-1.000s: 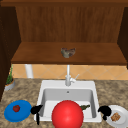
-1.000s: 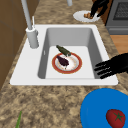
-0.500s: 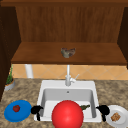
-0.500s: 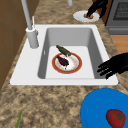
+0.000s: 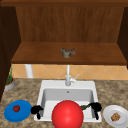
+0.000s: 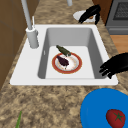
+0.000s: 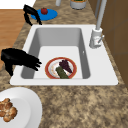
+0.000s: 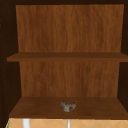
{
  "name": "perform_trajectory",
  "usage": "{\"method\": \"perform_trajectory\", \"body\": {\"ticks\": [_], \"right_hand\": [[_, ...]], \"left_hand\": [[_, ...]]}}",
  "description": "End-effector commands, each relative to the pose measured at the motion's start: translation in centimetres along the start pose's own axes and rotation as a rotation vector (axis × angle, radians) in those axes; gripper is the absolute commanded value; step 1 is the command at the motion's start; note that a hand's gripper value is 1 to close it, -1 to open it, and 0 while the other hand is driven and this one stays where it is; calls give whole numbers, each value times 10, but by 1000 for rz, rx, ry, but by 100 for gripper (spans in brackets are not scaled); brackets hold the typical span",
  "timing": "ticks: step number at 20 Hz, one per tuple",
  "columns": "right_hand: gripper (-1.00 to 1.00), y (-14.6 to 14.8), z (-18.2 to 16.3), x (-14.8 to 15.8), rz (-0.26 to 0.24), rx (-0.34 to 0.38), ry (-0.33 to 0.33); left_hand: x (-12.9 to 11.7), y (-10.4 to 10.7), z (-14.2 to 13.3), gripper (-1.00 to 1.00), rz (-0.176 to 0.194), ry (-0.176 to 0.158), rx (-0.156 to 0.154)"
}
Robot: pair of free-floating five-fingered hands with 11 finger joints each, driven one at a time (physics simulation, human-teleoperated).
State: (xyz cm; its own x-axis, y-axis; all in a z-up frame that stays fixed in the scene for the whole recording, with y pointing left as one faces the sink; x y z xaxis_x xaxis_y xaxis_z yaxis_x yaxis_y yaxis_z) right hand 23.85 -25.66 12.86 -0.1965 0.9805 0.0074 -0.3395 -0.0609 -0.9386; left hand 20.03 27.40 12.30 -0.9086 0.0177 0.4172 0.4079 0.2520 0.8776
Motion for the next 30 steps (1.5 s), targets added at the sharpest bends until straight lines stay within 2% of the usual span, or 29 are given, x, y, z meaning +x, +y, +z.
{"method": "perform_trajectory", "body": {"ticks": [1, 4, 8, 12, 15, 20, 22, 26, 30], "right_hand": [[-100, -2, -35, 11, -4, 22, -1], [-100, 0, -62, 14, 3, 36, 13], [-100, 10, -101, 14, 56, 30, 20], [-100, 18, -140, 13, 58, 30, 21], [-100, 29, -172, 15, 40, 55, 14], [-100, 51, -224, 11, 7, 55, 2], [-100, 60, -244, 6, 16, 48, -23], [-100, 80, -283, 1, 14, 55, -30], [-100, 97, -321, -5, -11, 79, -35]], "left_hand": [[0, 0, 0, 0, 0, 0, 0], [0, 0, 0, 0, -2, 1, 1], [0, 0, 0, 0, -4, 2, 3], [0, 0, 0, 0, -5, 3, 3], [0, 0, 0, 0, -5, 3, 4], [0, 0, 0, 0, -6, 3, 4], [0, 0, 0, 0, -6, 3, 4], [0, 0, 0, 0, -6, 4, 5], [0, 0, 0, 0, -6, 4, 5]]}}
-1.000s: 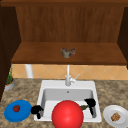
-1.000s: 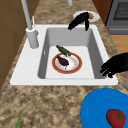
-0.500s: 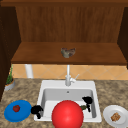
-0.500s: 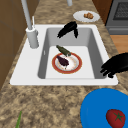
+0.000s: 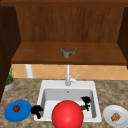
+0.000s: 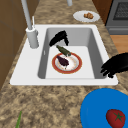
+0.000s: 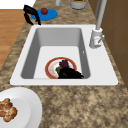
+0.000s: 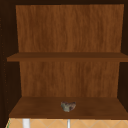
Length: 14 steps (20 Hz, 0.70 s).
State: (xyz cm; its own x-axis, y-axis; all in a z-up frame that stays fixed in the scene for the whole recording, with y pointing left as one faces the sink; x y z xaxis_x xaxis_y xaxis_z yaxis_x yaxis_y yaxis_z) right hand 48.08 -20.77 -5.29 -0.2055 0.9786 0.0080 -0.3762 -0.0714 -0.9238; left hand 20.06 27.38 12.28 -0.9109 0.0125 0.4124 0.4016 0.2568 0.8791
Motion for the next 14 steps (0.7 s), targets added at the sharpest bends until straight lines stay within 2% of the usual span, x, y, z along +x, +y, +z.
{"method": "perform_trajectory", "body": {"ticks": [1, 3, 7, 10, 12, 14], "right_hand": [[-100, 14, -36, -6, -20, 45, -26], [-100, 23, -33, -22, -61, 27, -37], [-100, 34, -28, -34, -158, -20, -117], [-100, 34, -29, -32, -142, -25, -118], [-100, 54, 8, -21, -92, -75, -71], [-100, 51, 15, -13, -79, -87, -62]], "left_hand": [[0, 0, 0, 0, 0, 0, 0], [0, 0, 0, 0, 0, 0, 0], [0, 0, 0, 0, 0, 0, 0], [0, 0, 0, 0, 0, 0, 0], [0, 0, 0, 0, 0, 0, 0], [0, 0, 0, 0, 0, 0, 0]]}}
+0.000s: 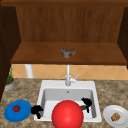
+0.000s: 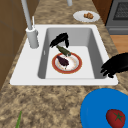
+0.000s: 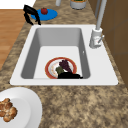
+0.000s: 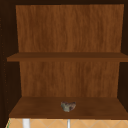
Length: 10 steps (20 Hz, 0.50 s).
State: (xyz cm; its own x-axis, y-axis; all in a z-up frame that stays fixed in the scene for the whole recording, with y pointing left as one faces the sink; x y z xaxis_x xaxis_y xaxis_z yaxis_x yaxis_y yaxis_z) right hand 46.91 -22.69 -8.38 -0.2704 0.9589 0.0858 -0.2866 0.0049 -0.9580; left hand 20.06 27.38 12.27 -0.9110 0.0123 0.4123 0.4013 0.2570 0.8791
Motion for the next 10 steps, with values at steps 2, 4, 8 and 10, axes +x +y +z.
{"method": "perform_trajectory", "body": {"ticks": [2, 4, 8, 10], "right_hand": [[-100, 16, 27, 0, -39, 24, 19], [-100, 21, 37, -1, -43, 33, 15], [-100, 20, 10, 2, -30, 90, -20], [-100, 13, 0, -5, -33, 72, -26]], "left_hand": [[0, 0, 0, 0, 0, 0, 0], [0, 0, 0, 0, 0, 0, 0], [0, 0, 0, 0, 0, 0, 0], [0, 0, 0, 0, 0, 0, 0]]}}
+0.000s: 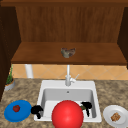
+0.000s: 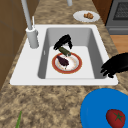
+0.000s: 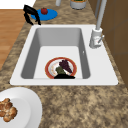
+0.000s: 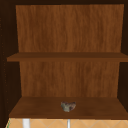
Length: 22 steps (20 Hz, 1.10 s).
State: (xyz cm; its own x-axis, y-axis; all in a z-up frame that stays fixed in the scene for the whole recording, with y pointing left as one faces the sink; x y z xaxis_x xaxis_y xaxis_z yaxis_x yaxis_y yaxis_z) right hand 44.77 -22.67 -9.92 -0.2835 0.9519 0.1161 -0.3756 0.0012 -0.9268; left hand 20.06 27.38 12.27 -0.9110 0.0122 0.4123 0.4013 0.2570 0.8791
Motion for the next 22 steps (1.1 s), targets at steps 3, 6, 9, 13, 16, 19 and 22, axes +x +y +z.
{"method": "perform_trajectory", "body": {"ticks": [3, 6, 9, 13, 16, 19, 22], "right_hand": [[-100, -12, -29, -9, -21, 55, -1], [-100, -9, -34, -11, -25, 70, -1], [-100, 13, -40, -13, -11, 70, 5], [-100, 17, -55, -13, -11, 123, 21], [-100, 13, -75, -13, -23, 228, 32], [100, 15, -78, -3, -21, 256, 60], [100, 8, -48, 5, 56, 162, 74]], "left_hand": [[0, 0, 0, 0, 0, 0, 0], [0, 0, 0, 0, 0, 0, 0], [0, 0, 0, 0, 0, 0, 0], [0, 0, 0, 0, 0, 0, 0], [0, 0, 0, 0, 0, 0, 0], [0, 0, 0, 0, 0, 0, 0], [0, 0, 0, 0, 0, 0, 0]]}}
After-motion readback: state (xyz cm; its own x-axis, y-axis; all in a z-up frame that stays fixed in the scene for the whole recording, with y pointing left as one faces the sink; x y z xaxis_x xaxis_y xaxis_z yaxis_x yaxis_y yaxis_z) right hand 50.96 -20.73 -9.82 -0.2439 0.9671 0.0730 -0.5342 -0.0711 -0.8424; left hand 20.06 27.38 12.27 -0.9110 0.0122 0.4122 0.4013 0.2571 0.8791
